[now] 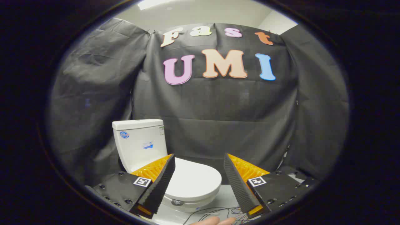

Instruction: Open the toilet lid.

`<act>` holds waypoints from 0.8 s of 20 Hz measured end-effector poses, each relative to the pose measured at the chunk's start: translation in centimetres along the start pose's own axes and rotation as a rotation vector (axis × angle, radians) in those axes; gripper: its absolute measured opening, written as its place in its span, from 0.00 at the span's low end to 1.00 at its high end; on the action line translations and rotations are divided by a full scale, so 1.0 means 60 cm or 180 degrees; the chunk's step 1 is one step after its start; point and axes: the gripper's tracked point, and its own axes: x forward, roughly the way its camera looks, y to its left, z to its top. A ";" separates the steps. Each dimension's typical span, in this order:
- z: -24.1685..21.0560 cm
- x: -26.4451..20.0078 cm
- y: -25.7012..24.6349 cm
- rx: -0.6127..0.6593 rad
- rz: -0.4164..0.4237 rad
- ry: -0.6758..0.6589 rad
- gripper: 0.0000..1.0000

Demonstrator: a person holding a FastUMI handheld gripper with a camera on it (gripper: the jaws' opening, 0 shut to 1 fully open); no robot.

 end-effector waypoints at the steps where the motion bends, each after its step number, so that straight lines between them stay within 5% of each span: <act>1: 0.001 0.005 0.004 -0.0022 0.0027 -0.0005 0.97; 4: 0.012 0.030 0.035 0.0260 0.0205 -0.0190 0.97; 16: -0.076 0.022 0.093 0.0540 -0.0111 0.0204 0.96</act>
